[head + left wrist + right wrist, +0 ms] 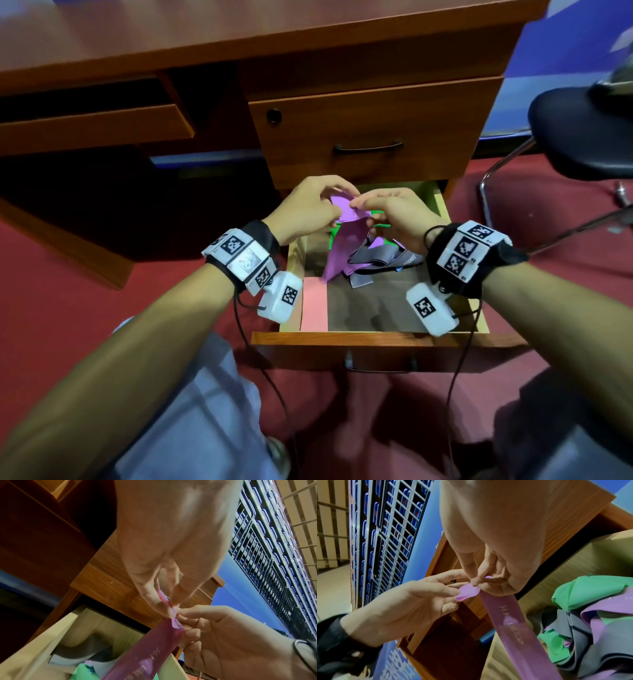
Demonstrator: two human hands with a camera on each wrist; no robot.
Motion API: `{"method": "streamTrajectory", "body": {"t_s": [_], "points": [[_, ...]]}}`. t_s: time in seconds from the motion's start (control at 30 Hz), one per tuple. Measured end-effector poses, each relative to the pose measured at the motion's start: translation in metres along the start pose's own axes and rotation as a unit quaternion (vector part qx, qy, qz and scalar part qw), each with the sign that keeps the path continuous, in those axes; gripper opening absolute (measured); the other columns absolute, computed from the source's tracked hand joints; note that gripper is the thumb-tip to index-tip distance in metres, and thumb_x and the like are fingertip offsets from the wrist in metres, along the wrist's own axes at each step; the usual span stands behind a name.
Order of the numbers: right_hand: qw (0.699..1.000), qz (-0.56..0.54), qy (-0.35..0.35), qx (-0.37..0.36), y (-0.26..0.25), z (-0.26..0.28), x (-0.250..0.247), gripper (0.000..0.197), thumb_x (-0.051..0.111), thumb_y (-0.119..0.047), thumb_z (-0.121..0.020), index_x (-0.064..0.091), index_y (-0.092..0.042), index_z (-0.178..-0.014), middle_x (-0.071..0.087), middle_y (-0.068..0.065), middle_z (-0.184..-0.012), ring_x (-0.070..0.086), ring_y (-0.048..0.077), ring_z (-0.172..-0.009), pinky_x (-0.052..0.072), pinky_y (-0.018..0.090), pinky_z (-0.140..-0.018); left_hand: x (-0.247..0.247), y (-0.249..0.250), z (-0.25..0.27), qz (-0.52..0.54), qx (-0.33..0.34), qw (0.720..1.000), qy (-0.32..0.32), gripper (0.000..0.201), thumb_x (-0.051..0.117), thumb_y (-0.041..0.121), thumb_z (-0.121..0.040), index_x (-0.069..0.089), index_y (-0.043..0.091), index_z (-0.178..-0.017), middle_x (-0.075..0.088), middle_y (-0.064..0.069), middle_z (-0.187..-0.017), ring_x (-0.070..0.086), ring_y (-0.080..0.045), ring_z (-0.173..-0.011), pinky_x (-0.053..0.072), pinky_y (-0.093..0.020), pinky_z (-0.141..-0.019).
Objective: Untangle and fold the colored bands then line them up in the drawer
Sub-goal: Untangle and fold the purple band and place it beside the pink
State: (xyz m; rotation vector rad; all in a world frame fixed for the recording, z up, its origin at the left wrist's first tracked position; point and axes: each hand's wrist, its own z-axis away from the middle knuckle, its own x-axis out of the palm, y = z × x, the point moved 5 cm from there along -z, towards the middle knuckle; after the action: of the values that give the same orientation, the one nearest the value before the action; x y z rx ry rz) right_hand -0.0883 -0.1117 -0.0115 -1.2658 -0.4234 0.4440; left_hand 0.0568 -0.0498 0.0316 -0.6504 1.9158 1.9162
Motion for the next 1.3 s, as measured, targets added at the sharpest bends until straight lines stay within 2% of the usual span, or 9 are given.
{"method": "streamTrajectory", "body": {"t_s": [0.27, 0.47, 0.57, 0.73, 0.83, 0.9, 1.0, 1.17, 1.3], "points": [[0.998, -0.044, -0.014, 0.045, -0.005, -0.015, 0.002, 0.007, 0.065, -0.008, -0.082, 0.072, -0.008, -0.084, 0.057, 0.005, -0.072, 0.042, 0.013, -0.052, 0.04, 0.023, -0.051, -0.012, 0.009, -0.001, -0.122, 0.061, 0.99, 0.019, 0.048, 0.061, -0.01, -0.079, 0.076, 0.021, -0.113, 0.067, 0.004, -0.114, 0.065, -0.007, -0.097, 0.046, -0.012, -0.066], [0.994, -0.101, -0.036, 0.034, -0.005, -0.024, 0.014, 0.017, 0.049, -0.007, -0.091, 0.066, -0.008, -0.085, 0.063, 0.004, -0.07, 0.053, 0.017, -0.057, 0.046, 0.026, -0.056, -0.026, 0.01, -0.001, -0.235, 0.135, 0.951, 0.147, 0.004, 0.07, 0.023, -0.092, 0.071, 0.021, -0.089, 0.062, 0.009, -0.096, 0.059, -0.012, -0.085, 0.052, -0.039, -0.078], [0.992, 0.126, 0.0, 0.002, 0.011, -0.038, 0.006, 0.019, 0.053, -0.007, -0.092, 0.072, -0.004, -0.088, 0.067, 0.017, -0.084, 0.058, 0.02, -0.059, 0.047, 0.023, -0.049, -0.037, 0.007, -0.001, -0.265, 0.1, 0.936, 0.207, 0.009, 0.064, 0.029, -0.094, 0.067, 0.026, -0.085, 0.059, 0.01, -0.091, 0.057, -0.014, -0.079, 0.052, -0.037, -0.071], [0.778, 0.58, -0.231, 0.066, 0.087, -0.044, 0.008, 0.025, 0.058, -0.026, -0.086, 0.076, -0.021, -0.102, 0.075, 0.007, -0.109, 0.067, 0.018, -0.072, 0.055, 0.023, -0.06, -0.041, -0.003, 0.001, -0.269, 0.019, 0.938, 0.217, 0.01, 0.059, 0.03, -0.092, 0.065, 0.026, -0.084, 0.064, 0.007, -0.073, 0.061, -0.022, -0.072, 0.052, -0.034, -0.063], [0.687, 0.653, -0.31, 0.08, 0.119, -0.041, 0.013, 0.057, 0.054, -0.044, -0.07, 0.067, -0.039, -0.125, 0.031, -0.001, -0.162, 0.062, 0.023, -0.121, 0.056, 0.039, -0.095, -0.041, -0.006, 0.002, -0.275, 0.001, 0.94, 0.201, 0.009, 0.056, 0.021, -0.091, 0.063, 0.027, -0.088, 0.065, 0.004, -0.078, 0.061, -0.025, -0.073, 0.049, -0.033, -0.062], [0.656, 0.68, -0.321, 0.062, 0.127, -0.041, 0.015, 0.062, 0.054, -0.043, -0.078, 0.055, -0.037, -0.14, 0.002, -0.002, -0.168, 0.043, 0.025, -0.141, 0.046, 0.038, -0.108, -0.041, -0.009, 0.002, -0.272, -0.009, 0.943, 0.191, 0.012, 0.054, 0.018, -0.087, 0.061, 0.027, -0.089, 0.065, 0.003, -0.078, 0.062, -0.025, -0.074, 0.052, -0.035, -0.063], [0.642, 0.698, -0.316, 0.033, 0.132, -0.04, 0.02, 0.057, 0.054, -0.034, -0.089, 0.051, -0.031, -0.146, 0.005, 0.002, -0.167, 0.038, 0.027, -0.143, 0.041, 0.037, -0.112, -0.04, -0.014, 0.001, -0.263, -0.035, 0.947, 0.178, 0.01, 0.053, 0.018, -0.082, 0.059, 0.026, -0.084, 0.065, 0.002, -0.076, 0.062, -0.028, -0.076, 0.053, -0.037, -0.066], [0.679, 0.684, -0.261, -0.053, 0.117, -0.042, 0.03, 0.033, 0.058, -0.028, -0.086, 0.064, -0.017, -0.117, 0.066, 0.009, -0.123, 0.063, 0.031, -0.106, 0.051, 0.035, -0.089, -0.036, -0.012, 0.001, -0.264, -0.034, 0.949, 0.168, 0.01, 0.054, 0.016, -0.083, 0.059, 0.025, -0.085, 0.065, 0.002, -0.078, 0.062, -0.026, -0.074, 0.044, -0.03, -0.061], [0.849, 0.508, -0.106, -0.096, 0.081, -0.054, 0.019, 0.015, 0.07, -0.024, -0.085, 0.075, -0.018, -0.097, 0.075, 0.003, -0.089, 0.065, 0.016, -0.076, 0.049, 0.027, -0.073, -0.038, -0.019, -0.002, -0.242, -0.054, 0.954, 0.168, 0.01, 0.054, 0.02, -0.077, 0.06, 0.025, -0.083, 0.067, 0.002, -0.079, 0.065, -0.027, -0.076, 0.055, -0.036, -0.066]]}}
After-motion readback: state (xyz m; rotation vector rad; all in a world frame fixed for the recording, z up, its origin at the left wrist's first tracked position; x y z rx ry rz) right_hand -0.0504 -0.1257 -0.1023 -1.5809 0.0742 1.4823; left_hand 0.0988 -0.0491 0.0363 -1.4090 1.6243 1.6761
